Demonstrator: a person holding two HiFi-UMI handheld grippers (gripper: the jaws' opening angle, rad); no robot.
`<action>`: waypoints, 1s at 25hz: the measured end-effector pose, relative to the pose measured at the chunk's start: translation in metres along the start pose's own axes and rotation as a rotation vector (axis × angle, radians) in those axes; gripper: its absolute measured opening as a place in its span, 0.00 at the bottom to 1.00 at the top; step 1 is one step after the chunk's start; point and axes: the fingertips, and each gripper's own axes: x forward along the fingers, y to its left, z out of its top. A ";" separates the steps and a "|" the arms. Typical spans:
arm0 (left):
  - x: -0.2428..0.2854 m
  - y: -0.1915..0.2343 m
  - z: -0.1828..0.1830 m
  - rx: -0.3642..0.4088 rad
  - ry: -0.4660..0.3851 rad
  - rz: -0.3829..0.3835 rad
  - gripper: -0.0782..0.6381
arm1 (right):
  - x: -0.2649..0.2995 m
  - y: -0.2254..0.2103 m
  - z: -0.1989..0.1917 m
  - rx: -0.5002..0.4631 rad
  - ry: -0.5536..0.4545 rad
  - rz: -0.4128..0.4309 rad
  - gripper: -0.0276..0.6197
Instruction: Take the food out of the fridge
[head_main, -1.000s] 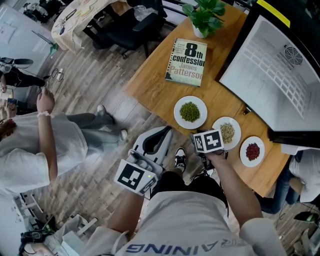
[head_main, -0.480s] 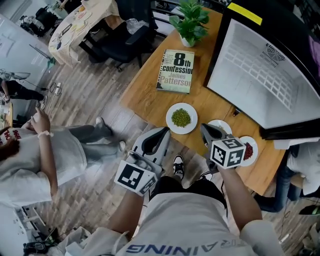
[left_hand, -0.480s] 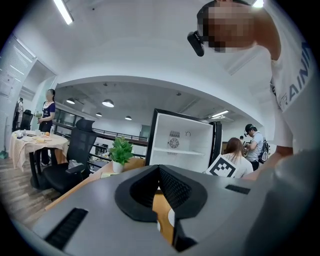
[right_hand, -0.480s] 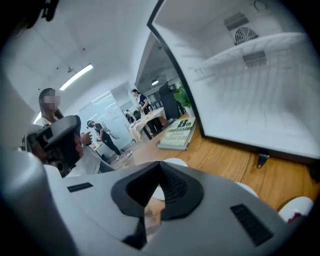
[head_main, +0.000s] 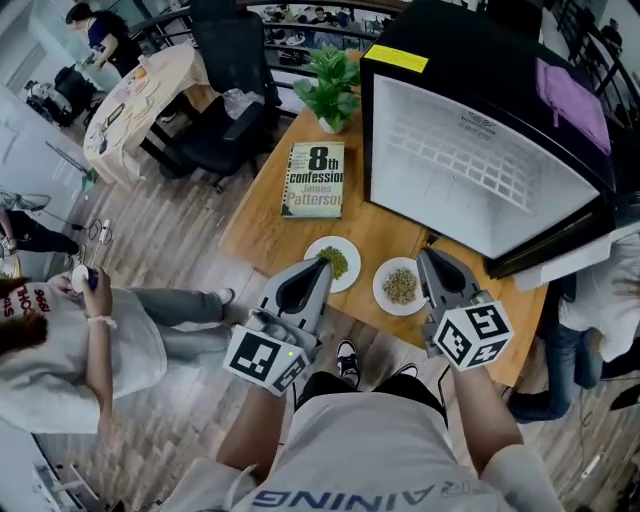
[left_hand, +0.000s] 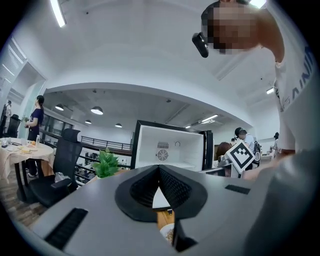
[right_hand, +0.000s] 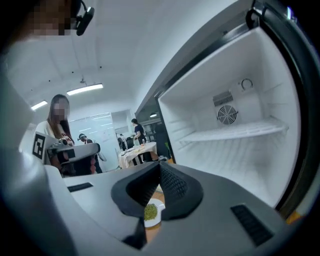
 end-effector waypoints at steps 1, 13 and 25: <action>0.004 -0.005 0.004 0.006 -0.005 -0.014 0.12 | -0.008 -0.002 0.010 -0.010 -0.028 -0.006 0.07; 0.043 -0.066 0.035 0.075 -0.037 -0.165 0.12 | -0.100 -0.031 0.092 -0.074 -0.259 -0.122 0.07; 0.051 -0.094 0.041 0.088 -0.041 -0.224 0.12 | -0.135 -0.049 0.099 -0.084 -0.280 -0.208 0.07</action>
